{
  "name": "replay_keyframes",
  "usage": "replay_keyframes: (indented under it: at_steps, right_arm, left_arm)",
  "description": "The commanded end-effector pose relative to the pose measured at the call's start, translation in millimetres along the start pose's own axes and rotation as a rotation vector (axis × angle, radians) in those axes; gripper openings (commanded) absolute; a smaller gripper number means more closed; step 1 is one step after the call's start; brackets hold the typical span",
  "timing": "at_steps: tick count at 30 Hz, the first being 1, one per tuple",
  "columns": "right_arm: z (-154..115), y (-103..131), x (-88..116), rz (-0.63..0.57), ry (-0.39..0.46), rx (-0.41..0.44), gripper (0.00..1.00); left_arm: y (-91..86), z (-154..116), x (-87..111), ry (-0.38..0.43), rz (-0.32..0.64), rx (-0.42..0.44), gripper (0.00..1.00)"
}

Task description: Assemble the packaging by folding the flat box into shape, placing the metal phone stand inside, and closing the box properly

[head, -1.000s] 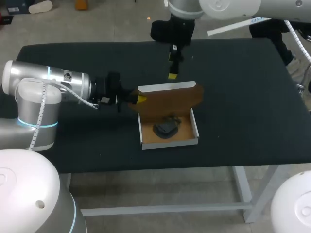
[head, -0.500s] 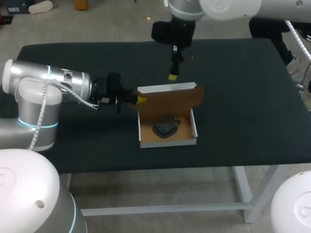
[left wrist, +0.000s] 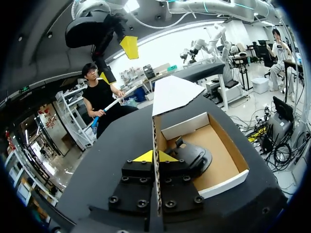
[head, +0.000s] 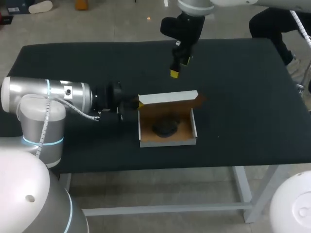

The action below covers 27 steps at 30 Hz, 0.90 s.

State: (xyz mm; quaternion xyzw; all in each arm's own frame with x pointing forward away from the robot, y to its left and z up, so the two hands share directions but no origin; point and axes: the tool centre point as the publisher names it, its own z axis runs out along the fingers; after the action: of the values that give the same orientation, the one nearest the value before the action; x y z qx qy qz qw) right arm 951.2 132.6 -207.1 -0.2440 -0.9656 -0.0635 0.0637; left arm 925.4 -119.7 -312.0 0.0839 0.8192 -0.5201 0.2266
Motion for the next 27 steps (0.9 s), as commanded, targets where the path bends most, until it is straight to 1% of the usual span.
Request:
replay_keyframes:
  at_steps: [1,2,4,7,10,27]
  right_arm:
    - [4.9,4.1,-2.0,0.058,0.012,0.018,1.00]
    - [5.8,3.3,-1.5,0.078,0.019,0.016,1.00]
    - [7.0,1.9,-0.2,0.127,-0.044,0.015,1.00]
    - [7.0,1.9,-0.2,0.127,-0.044,0.015,1.00]
    - [7.0,1.9,-0.2,0.127,-0.044,0.015,1.00]
    - [7.0,1.9,-0.2,0.127,-0.044,0.015,1.00]
  left_arm:
    - [3.6,5.7,11.2,-0.102,0.053,-0.011,0.00]
    - [3.5,5.9,11.9,-0.110,0.075,-0.017,0.00]
    - [1.8,5.8,14.4,-0.128,0.127,-0.032,0.00]
    - [-0.2,6.7,17.3,-0.137,0.187,-0.072,0.00]
    - [-0.7,7.3,18.0,-0.142,0.217,-0.095,0.00]
    - [-0.7,7.3,18.0,-0.142,0.217,-0.095,0.00]
